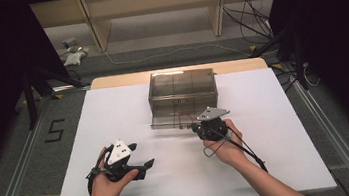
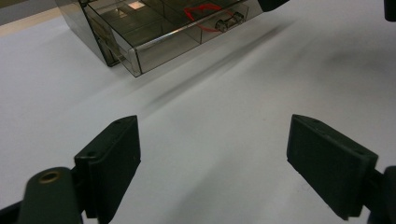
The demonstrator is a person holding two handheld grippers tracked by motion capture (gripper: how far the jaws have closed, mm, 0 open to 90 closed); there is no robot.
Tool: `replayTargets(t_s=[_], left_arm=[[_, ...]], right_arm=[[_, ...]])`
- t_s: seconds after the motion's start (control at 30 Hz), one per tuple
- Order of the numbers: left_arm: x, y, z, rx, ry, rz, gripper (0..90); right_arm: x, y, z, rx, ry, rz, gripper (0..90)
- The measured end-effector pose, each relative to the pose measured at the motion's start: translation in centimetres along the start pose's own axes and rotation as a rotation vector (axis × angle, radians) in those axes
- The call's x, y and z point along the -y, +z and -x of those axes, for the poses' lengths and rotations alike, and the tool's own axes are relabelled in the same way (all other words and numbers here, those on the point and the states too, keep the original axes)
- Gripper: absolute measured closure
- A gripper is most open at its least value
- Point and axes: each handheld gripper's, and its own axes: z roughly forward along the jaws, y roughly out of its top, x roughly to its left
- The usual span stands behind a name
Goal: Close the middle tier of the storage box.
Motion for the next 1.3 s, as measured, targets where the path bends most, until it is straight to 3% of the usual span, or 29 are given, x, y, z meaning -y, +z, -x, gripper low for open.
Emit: replayTargets(t_s=[0.43, 1.3], left_arm=[[0.0, 0.1, 0.0, 0.002, 0.001, -0.004, 17.5], [-0.1, 0.2, 0.1, 0.01, 0.0, 0.002, 17.5]], right_arm=[[0.6, 1.4, -0.1, 0.037, -0.001, -0.047, 90.0], [0.4, 2.3, 0.0, 0.06, 0.007, -0.037, 90.0]])
